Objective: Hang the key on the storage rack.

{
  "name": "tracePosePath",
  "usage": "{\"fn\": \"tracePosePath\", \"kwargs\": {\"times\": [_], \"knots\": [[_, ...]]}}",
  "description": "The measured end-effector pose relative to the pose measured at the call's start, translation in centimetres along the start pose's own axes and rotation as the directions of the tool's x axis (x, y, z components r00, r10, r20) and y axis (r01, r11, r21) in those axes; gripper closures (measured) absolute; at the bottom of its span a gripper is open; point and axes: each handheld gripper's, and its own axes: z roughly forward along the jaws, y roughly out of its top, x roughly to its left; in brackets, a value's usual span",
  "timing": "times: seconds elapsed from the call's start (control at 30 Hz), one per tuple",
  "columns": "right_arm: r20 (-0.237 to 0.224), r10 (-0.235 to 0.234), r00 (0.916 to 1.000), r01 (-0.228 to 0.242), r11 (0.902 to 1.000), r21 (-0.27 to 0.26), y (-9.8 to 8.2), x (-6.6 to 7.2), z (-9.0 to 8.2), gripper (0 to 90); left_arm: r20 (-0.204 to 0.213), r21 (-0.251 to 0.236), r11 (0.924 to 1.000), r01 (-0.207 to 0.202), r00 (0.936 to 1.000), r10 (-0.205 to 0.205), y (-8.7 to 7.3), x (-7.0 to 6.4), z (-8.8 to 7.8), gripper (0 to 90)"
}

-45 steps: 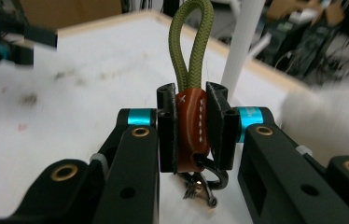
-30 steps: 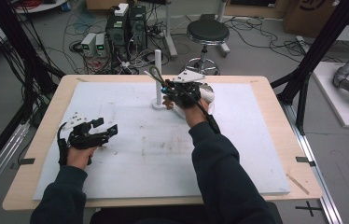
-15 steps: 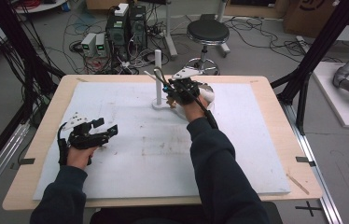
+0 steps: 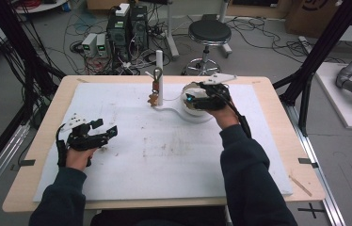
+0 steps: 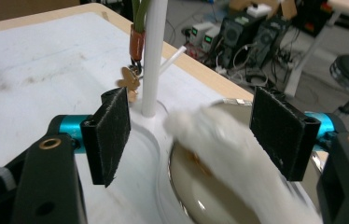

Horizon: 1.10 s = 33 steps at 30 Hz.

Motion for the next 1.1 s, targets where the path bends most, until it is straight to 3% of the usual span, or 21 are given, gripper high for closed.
{"fn": "tracePosePath", "kwargs": {"times": [0.07, 0.13, 0.33, 0.47, 0.6, 0.67, 0.8, 1.1], "knots": [[-0.001, 0.028, 0.9996, -0.028, 0.9983, 0.050, -1.2, -0.4, -1.0, 22.2, 0.003, -0.006, 1.0000, -0.004, 1.0000, 0.004, 0.0, 0.0, 0.0, 20.1], [-0.017, 0.030, 0.9994, -0.029, 0.9991, 0.030, -2.8, -0.8, -2.2, 22.2, 0.007, -0.006, 0.9999, -0.012, 0.9999, 0.012, 0.1, -0.1, 0.0, 20.0], [0.009, 0.074, 0.9972, -0.075, 0.9971, 0.012, -7.7, -1.8, -6.0, 22.2, 0.017, -0.016, 0.9997, -0.020, 0.9997, 0.020, 0.1, -0.3, 0.2, 20.0], [0.032, 0.109, 0.9935, -0.110, 0.9939, 0.006, -10.4, -2.0, -7.9, 22.1, 0.012, -0.027, 0.9994, -0.020, 0.9997, 0.021, 0.1, -0.2, 0.2, 20.0], [0.072, 0.113, 0.9910, -0.116, 0.9929, 0.026, -12.8, -2.1, -9.3, 22.1, 0.008, -0.033, 0.9990, -0.031, 0.9995, 0.032, 0.1, -0.1, 0.3, 20.0], [0.093, 0.140, 0.9857, -0.144, 0.9891, 0.033, -14.1, -2.3, -9.7, 22.0, 0.003, -0.033, 0.9986, -0.042, 0.9991, 0.043, 0.1, -0.2, 0.3, 20.0], [0.110, 0.155, 0.9817, -0.162, 0.9847, 0.063, -15.3, -2.4, -9.9, 21.9, 0.006, -0.035, 0.9982, -0.048, 0.9988, 0.049, 0.2, -0.4, 0.2, 20.0], [0.133, 0.143, 0.9807, -0.152, 0.9862, 0.065, -15.2, -2.1, -10.2, 21.9, 0.002, -0.034, 0.9985, -0.042, 0.9991, 0.042, 0.2, -0.4, 0.0, 20.0]]}}
